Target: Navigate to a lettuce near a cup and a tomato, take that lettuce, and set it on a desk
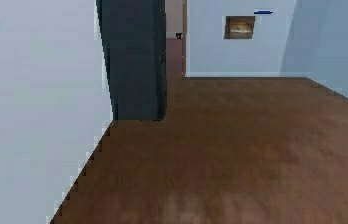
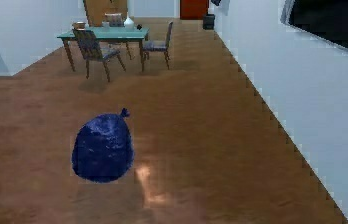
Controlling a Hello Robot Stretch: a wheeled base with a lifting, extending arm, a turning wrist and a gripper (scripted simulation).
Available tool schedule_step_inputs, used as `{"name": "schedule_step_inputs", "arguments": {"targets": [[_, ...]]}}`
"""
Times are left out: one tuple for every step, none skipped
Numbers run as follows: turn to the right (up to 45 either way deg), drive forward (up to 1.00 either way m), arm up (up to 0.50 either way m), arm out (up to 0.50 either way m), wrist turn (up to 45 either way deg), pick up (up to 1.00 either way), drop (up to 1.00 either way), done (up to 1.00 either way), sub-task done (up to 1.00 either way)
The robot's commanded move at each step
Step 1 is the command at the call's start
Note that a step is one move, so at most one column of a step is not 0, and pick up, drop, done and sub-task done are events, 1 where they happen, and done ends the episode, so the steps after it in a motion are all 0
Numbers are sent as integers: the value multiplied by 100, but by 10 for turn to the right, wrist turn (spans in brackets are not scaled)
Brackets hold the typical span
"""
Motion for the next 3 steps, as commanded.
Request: {"name": "schedule_step_inputs", "arguments": {"targets": [[450, 0, 0, 0, 0, 0, 0, 0, 0], [450, 0, 0, 0, 0, 0, 0, 0, 0], [450, 0, 0, 0, 0, 0, 0, 0, 0]]}}
